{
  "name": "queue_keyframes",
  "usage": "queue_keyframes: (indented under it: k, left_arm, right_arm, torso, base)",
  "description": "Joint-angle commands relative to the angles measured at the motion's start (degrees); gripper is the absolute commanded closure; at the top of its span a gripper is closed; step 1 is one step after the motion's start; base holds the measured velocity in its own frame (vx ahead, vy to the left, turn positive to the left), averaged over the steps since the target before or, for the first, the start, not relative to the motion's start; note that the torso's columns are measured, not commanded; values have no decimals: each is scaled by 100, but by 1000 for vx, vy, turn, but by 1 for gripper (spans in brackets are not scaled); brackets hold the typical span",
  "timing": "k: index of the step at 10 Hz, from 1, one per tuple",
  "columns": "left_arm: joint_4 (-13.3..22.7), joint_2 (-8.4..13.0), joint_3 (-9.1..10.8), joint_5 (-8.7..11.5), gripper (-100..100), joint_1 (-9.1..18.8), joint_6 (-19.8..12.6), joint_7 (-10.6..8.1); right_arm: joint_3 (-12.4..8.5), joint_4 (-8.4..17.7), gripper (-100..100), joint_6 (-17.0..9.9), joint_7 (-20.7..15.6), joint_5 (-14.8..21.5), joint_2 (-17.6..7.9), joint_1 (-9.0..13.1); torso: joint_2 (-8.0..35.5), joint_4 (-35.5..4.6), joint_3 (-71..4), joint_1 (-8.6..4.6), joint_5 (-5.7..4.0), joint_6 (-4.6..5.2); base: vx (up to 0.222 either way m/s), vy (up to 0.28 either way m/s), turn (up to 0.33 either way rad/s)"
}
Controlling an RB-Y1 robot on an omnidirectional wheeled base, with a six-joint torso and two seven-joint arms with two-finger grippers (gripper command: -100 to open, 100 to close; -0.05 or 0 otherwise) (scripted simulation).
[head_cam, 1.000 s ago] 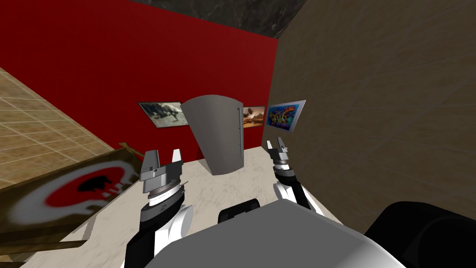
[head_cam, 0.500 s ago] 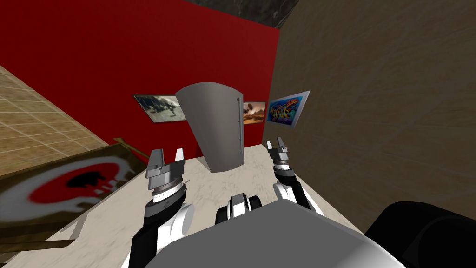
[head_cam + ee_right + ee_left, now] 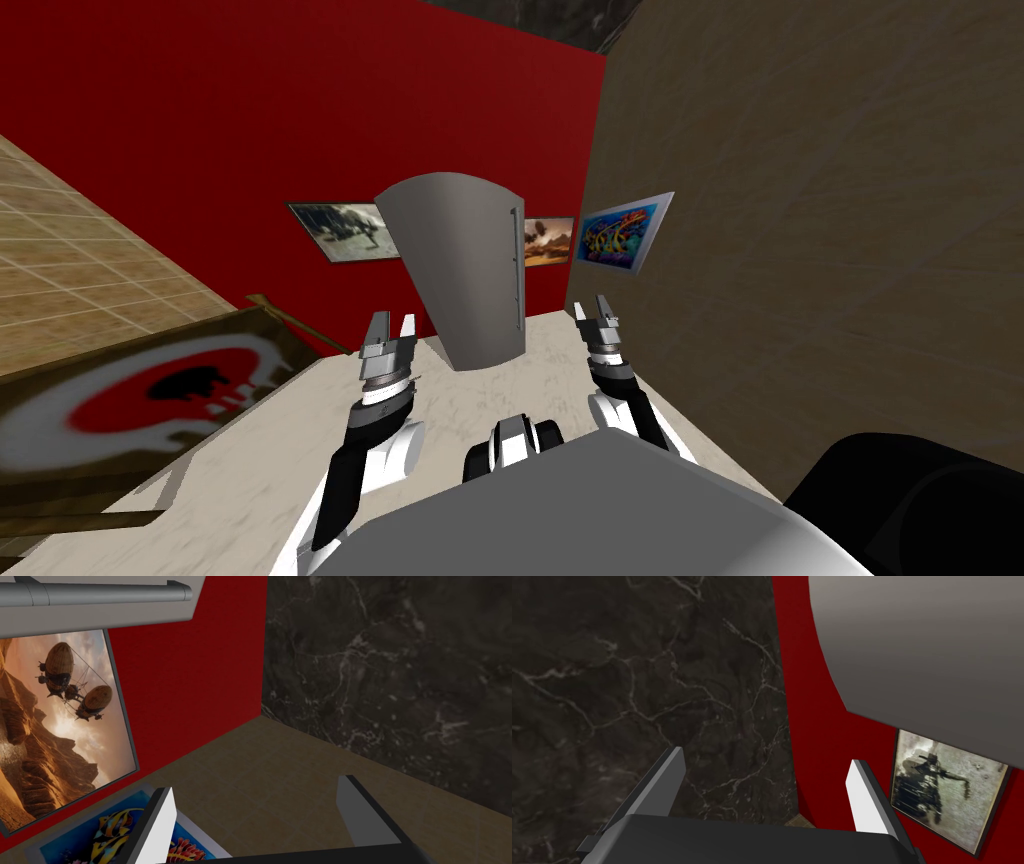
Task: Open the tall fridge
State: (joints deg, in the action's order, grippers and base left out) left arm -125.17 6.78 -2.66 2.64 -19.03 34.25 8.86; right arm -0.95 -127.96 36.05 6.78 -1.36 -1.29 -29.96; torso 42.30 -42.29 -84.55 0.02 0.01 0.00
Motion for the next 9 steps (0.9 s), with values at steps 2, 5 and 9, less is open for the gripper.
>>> queue_keyframes:
  k: [2,5,9]
  left_arm:
    - [597,186,-31,-15,-100,595,-174,29]
    - [1129,286,-74,-38,-100,1121,-353,63]
    - [1695,354,-121,-66,-100,1732,-548,104]
  right_arm:
    - [0,0,0,0,0,0,0,0]
    - [0,0,0,0,0,0,0,0]
    - [0,0,0,0,0,0,0,0]
  torso:
    - [-1,1,-1,-1,0,0]
    - [-2,1,-2,-2,-1,0]
    - [1,0,0,-2,-1,0]
  base:
    - [24,-12,17]
    - [31,-17,28]
    - [25,-12,21]
